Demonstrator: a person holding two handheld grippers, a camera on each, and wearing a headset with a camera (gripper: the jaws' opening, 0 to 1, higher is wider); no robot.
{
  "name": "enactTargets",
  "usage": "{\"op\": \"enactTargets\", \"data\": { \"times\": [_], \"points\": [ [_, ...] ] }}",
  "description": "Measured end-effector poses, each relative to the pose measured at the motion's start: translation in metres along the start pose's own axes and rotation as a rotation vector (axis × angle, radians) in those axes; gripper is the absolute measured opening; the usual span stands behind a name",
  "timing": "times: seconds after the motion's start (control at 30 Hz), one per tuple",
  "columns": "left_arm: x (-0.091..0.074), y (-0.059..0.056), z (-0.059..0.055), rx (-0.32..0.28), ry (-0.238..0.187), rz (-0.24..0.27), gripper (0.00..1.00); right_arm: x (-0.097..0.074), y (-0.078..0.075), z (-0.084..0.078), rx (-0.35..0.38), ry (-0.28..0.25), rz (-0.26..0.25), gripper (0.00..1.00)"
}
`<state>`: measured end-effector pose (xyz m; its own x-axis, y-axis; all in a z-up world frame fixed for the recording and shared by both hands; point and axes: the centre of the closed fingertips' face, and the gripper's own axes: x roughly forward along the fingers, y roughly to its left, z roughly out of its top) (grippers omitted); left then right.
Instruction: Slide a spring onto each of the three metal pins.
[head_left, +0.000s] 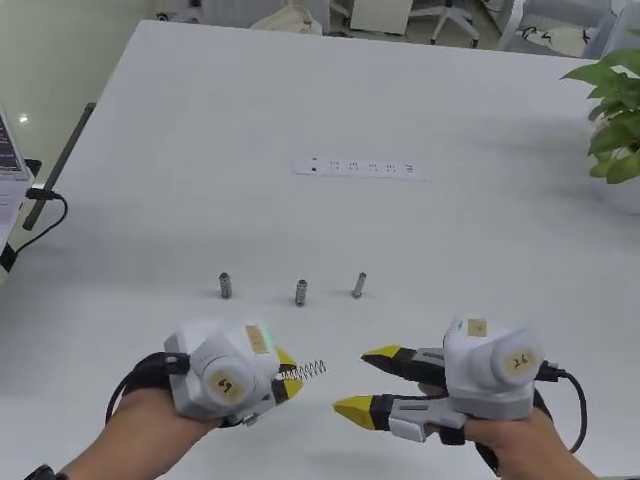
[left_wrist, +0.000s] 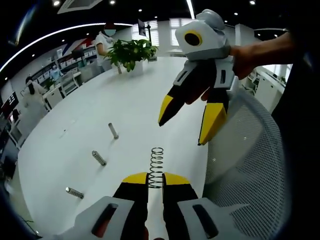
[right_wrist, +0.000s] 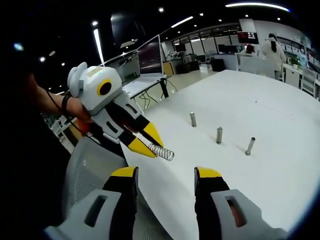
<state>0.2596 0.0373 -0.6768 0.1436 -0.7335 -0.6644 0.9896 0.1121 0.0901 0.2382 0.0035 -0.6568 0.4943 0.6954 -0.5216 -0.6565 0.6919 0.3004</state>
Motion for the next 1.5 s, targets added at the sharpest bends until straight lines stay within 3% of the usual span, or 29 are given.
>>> {"op": "enactTargets", "data": {
  "times": [0.3,0.67,0.93,1.5],
  "points": [
    [-0.001,-0.013,0.007,0.041,-0.016,-0.026,0.02,0.004,0.008,0.005,-0.014,-0.005,0.024,0.35],
    [-0.002,-0.026,0.017,0.097,-0.033,-0.058,0.02,0.003,0.012,-0.005,-0.042,0.027,0.064,0.25],
    [-0.002,-0.033,0.021,0.115,-0.042,-0.082,0.02,-0.001,0.015,-0.008,-0.054,0.031,0.096,0.12],
    [0.003,-0.037,0.020,0.175,-0.027,-0.100,0.02,-0.004,0.022,-0.006,-0.051,0.041,0.146,0.10]
  ]
}}
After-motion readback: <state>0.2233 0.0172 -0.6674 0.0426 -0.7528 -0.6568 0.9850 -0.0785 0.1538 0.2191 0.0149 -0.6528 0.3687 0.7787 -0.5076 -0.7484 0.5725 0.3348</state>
